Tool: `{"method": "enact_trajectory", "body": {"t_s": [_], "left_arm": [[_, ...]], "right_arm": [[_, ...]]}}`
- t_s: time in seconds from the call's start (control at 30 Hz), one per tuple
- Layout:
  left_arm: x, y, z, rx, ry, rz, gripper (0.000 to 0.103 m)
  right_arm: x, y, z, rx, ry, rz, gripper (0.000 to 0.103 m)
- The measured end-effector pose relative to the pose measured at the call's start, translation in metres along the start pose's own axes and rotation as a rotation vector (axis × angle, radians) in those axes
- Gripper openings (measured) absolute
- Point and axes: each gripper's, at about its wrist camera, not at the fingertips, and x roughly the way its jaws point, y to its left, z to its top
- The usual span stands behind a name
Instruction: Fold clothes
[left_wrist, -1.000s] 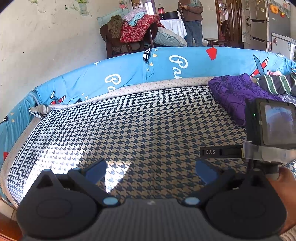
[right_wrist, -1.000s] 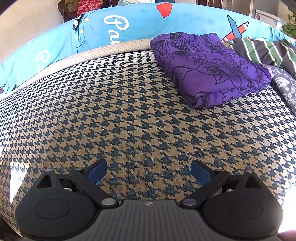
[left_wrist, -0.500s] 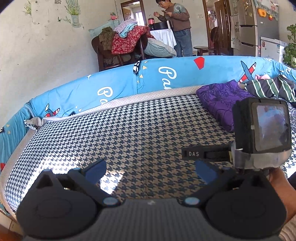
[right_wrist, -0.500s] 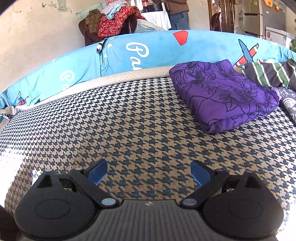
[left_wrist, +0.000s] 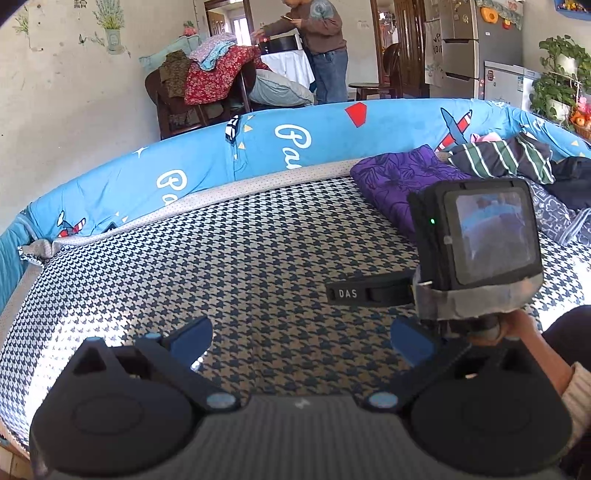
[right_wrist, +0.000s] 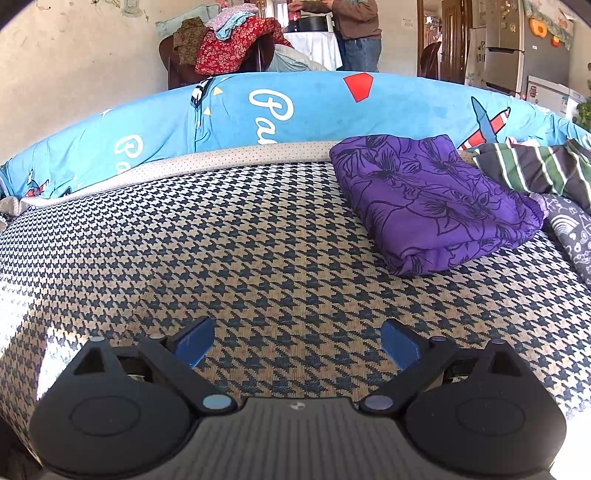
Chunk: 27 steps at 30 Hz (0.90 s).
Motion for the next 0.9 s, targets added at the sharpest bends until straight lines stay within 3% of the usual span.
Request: {"method": "enact_trajectory", "body": {"t_s": [0.27, 0.4, 0.63, 0.9], "left_arm": [[0.001, -0.001, -0.004, 0.014, 0.026, -0.02, 0.103], [0.004, -0.001, -0.007, 0.021, 0.047, -0.04, 0.103], [0.01, -0.001, -0.009, 0.027, 0.069, -0.066, 0.103], [0.018, 0.002, -0.012, 0.025, 0.102, -0.083, 0.103]], "right_arm": [[0.002, -0.001, -0.001, -0.024, 0.002, -0.019, 0.097], [0.008, -0.003, -0.002, -0.054, 0.017, -0.102, 0.097], [0.017, -0.017, -0.005, -0.004, 0.06, -0.135, 0.097], [0.019, -0.005, -0.009, -0.114, 0.025, -0.168, 0.097]]}}
